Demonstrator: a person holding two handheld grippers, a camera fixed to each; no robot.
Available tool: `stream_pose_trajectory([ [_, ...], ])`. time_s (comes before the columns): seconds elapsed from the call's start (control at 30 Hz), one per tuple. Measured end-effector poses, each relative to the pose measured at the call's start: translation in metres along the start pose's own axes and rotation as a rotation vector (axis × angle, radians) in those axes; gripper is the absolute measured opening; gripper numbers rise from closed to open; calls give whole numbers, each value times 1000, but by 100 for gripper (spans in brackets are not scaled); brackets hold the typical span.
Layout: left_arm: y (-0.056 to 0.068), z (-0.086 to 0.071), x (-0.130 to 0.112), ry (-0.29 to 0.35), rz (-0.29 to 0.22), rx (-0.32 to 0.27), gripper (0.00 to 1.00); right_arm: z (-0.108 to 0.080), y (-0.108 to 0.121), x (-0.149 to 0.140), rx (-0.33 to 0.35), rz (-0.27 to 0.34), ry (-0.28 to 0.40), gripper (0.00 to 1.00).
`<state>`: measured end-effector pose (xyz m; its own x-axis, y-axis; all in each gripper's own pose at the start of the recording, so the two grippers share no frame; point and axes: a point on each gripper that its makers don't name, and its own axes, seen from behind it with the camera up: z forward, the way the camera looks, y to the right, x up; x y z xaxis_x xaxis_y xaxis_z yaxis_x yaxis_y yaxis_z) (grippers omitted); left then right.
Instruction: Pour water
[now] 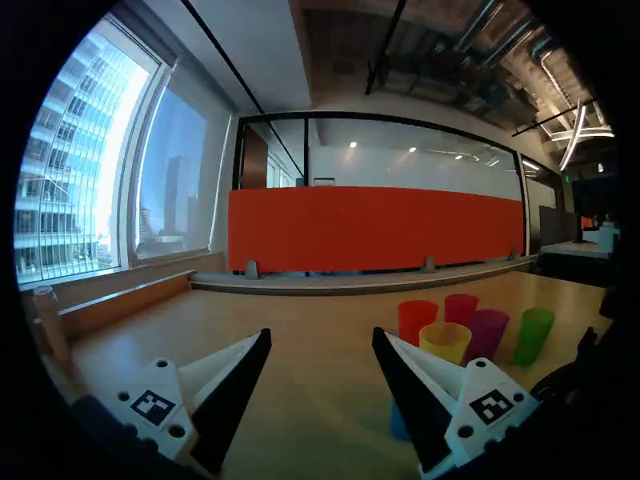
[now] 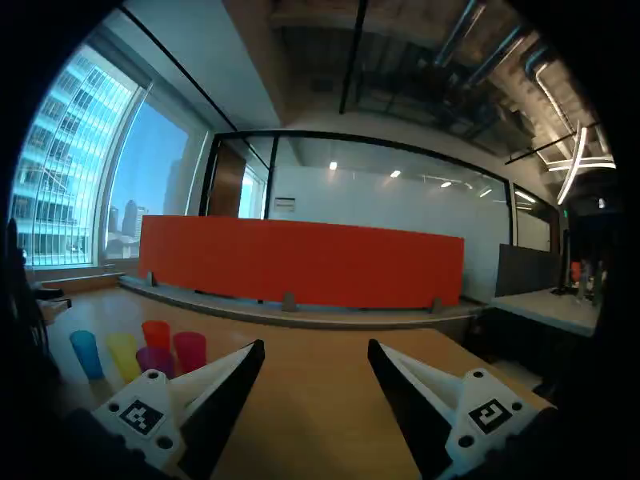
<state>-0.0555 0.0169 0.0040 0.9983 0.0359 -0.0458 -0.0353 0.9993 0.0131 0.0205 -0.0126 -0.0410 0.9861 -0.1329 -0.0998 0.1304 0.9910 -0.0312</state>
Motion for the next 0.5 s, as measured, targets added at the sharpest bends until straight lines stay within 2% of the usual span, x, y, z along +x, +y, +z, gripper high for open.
stream_pose_trajectory([
  [0.27, 0, -1, 0, 0, 0, 0, 94, 5, -8, -13, 25, -4, -2, 100],
  [0.5, 0, -1, 0, 0, 0, 0, 94, 12, -8, -19, 23, 44, 19, 100],
])
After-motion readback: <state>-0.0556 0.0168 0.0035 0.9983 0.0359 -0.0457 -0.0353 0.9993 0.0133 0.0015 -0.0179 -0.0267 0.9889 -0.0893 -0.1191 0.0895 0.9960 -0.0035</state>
